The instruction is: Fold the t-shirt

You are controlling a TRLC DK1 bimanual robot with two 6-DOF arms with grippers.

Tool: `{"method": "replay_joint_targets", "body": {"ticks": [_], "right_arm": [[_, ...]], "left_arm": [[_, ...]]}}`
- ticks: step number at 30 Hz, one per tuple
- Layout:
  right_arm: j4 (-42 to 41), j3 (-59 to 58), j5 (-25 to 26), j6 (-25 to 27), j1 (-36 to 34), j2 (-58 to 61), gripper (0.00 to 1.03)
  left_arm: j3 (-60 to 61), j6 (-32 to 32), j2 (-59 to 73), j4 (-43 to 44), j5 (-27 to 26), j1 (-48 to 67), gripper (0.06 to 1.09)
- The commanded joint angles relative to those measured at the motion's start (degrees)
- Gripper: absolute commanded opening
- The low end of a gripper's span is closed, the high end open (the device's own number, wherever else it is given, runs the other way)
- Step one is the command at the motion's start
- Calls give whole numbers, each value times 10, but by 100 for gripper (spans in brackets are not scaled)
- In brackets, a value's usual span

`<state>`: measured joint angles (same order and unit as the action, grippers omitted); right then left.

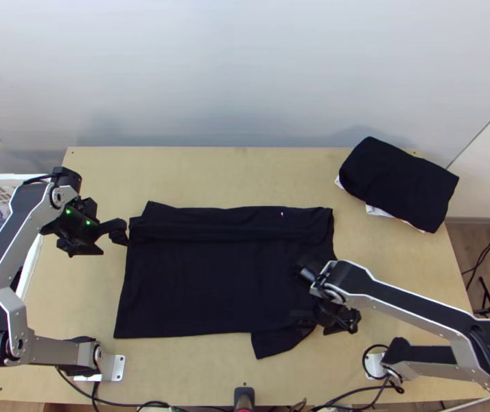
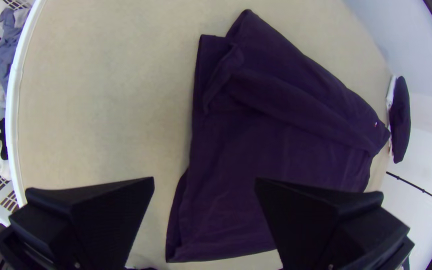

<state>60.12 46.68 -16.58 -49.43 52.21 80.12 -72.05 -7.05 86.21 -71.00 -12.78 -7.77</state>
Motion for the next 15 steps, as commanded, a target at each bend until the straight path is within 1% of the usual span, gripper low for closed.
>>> {"method": "replay_joint_targets", "body": {"ticks": [1, 2, 3, 9, 11, 13, 15], "right_arm": [[-47, -5, -6, 11, 22, 36, 61], [-54, -6, -6, 14, 22, 36, 55], [-63, -8, -6, 14, 22, 36, 51], [-88, -18, -5, 24, 22, 30, 50], [-97, -19, 3, 28, 22, 25, 41], [-105, -19, 23, 36, 21, 18, 29], [-109, -19, 53, 49, 22, 8, 13]], "left_arm": [[2, -2, -10, -8, 8, 0, 104], [2, -2, -12, -9, 10, 0, 104], [2, -2, -13, -10, 11, 0, 104], [1, -2, -14, -11, 14, 0, 104], [-1, -2, -13, -10, 13, 1, 104], [-2, -2, -12, -10, 14, 2, 104], [-2, -2, -11, -10, 14, 3, 104]]}}
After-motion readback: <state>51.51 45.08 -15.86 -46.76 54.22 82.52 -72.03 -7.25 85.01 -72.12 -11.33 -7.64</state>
